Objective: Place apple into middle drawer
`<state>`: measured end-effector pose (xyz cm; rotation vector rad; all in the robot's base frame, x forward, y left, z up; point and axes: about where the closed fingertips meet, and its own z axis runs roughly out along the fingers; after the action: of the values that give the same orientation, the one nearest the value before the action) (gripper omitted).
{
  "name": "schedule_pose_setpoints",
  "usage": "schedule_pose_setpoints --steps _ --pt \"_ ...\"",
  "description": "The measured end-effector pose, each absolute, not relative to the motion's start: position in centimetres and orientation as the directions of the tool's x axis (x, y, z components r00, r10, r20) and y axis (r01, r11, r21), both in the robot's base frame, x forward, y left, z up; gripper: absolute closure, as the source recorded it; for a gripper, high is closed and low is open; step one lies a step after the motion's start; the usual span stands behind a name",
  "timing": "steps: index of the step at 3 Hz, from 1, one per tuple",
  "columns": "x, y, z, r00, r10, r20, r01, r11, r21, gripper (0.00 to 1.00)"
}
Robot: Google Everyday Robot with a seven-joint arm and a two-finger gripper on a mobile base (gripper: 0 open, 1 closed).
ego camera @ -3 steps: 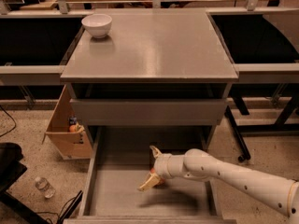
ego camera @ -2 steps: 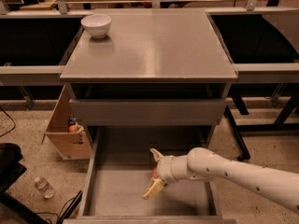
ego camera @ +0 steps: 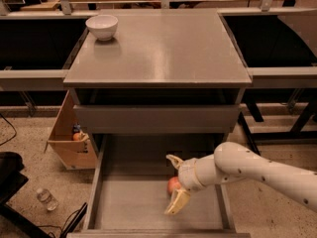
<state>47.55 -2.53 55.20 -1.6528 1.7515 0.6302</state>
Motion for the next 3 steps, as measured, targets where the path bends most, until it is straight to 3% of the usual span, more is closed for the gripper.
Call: schedule_pose_setpoints --steps 3 --pt "47.0 -6.6 69.7 0.085 -0.724 -0.685 -0.987 0.036 -0.160 0.00"
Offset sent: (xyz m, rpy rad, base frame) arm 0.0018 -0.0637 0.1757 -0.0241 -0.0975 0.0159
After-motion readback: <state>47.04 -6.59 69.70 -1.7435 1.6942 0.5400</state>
